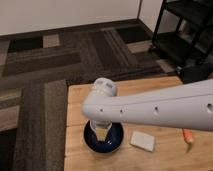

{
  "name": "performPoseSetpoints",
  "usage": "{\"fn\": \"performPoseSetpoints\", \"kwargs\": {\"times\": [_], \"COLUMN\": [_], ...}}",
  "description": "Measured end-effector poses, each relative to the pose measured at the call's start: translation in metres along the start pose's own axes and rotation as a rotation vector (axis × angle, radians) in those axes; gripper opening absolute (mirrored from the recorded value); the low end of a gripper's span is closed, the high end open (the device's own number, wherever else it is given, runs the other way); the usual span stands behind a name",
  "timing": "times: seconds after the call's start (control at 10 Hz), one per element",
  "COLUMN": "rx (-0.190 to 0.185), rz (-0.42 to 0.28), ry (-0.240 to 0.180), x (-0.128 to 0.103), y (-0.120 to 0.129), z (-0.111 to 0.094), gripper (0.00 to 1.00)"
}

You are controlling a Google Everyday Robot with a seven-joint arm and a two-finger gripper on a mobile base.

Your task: Place the ceramic cup in the ceramic bowl

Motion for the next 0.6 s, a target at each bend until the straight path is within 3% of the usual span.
{"fn": "performPoseSetpoints", "kwargs": {"times": [0.3, 0.6], "rx": [-0.062, -0.18], "rz": [0.058, 0.102], "ry": [-0.021, 0.019], "x": [0.041, 0.094], "y": [-0.026, -0.051], "z": [0.013, 0.033], "gripper": [0.77, 0.77]}}
